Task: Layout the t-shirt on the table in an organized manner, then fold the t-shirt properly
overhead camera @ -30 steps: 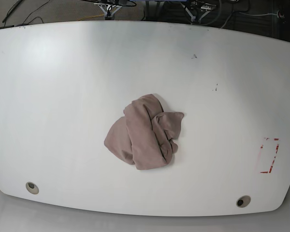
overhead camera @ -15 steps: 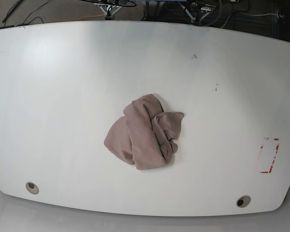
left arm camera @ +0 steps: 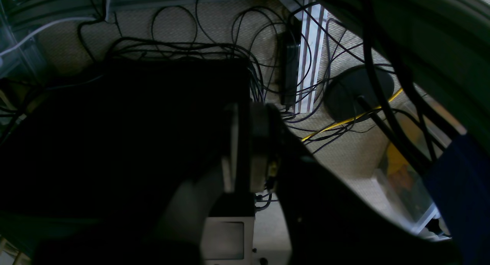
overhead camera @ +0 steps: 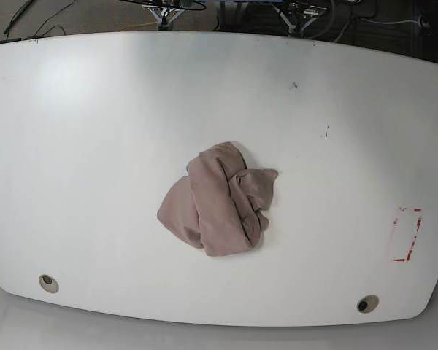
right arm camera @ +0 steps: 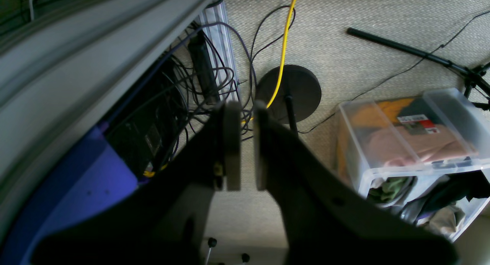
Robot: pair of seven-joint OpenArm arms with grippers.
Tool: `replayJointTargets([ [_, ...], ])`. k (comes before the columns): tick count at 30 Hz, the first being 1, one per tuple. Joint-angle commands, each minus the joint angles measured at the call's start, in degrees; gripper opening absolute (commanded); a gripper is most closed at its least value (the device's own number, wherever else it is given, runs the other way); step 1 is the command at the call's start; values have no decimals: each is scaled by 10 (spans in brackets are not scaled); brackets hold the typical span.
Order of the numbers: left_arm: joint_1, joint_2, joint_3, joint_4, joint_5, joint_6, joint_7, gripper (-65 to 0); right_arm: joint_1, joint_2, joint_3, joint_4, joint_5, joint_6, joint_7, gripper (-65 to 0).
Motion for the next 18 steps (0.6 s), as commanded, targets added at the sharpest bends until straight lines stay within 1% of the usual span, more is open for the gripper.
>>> replayJointTargets([
  [1, 0, 3, -1, 2, -2, 3, 0, -602, -1, 0, 0, 0, 0, 2, 3, -596],
  [18, 3, 3, 0, 2, -1, 1, 3, -597, -2, 0, -1, 5, 0, 2, 0, -597],
])
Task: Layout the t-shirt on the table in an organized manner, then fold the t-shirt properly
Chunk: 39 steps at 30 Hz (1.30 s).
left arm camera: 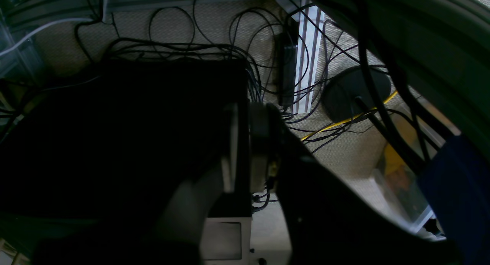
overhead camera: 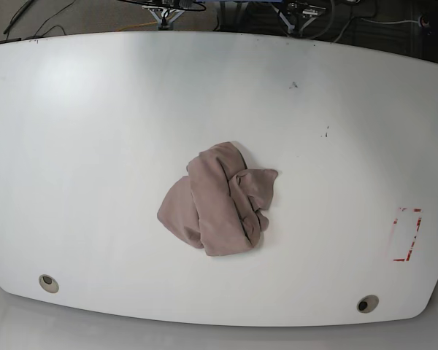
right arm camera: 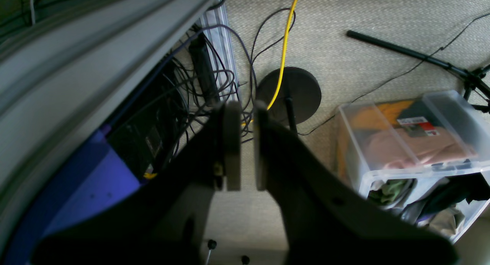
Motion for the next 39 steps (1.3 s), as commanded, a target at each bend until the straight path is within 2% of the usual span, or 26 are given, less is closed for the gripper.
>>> replayJointTargets([
  [1, 2, 3, -1, 2, 3, 1, 3, -598, -3, 0, 0, 1, 0, 2, 0, -597],
  [39, 2, 7, 0, 5, 2, 3, 1, -603, -1, -1, -2, 2, 0, 2, 2, -597],
])
